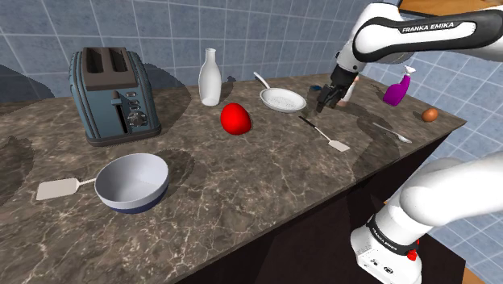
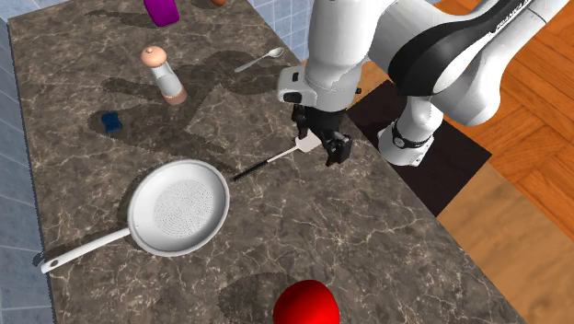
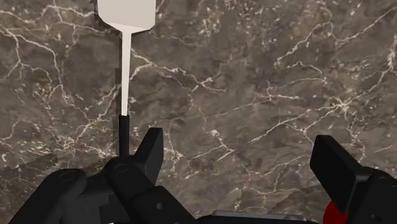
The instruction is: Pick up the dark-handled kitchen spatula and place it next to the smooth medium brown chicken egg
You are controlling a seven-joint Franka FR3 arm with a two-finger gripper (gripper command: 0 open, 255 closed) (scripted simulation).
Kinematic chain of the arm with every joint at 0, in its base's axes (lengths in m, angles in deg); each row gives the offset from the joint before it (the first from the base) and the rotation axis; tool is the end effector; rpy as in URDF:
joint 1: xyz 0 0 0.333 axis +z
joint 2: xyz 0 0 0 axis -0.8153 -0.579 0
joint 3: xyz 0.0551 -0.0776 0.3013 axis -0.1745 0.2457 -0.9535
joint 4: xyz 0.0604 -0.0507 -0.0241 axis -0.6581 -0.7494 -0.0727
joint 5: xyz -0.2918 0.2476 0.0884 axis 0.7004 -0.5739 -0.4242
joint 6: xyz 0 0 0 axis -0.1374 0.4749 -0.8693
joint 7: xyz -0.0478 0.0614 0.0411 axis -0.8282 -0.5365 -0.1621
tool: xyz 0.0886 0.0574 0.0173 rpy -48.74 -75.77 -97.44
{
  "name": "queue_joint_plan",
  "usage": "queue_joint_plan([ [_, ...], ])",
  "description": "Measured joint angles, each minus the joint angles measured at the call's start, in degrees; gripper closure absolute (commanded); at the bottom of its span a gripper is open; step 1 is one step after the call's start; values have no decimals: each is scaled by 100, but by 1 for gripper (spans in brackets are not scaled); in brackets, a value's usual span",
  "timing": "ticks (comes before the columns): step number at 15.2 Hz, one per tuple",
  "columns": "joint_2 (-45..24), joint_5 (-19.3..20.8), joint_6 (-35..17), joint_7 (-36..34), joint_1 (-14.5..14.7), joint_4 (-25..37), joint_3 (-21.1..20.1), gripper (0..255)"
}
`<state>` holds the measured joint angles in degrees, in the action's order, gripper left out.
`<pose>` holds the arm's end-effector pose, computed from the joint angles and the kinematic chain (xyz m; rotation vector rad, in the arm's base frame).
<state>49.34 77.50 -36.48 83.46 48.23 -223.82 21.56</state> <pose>0.3773 -0.0965 0.4888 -3.0719 0.0649 -0.1410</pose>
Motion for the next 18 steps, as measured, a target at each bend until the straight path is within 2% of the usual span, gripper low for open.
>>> queue_joint_plan([
  [11,-1581,377,-1643,142,-509,-122,546,0],
  [18,-2037,340,-2224,241,-548,-252,656,0],
])
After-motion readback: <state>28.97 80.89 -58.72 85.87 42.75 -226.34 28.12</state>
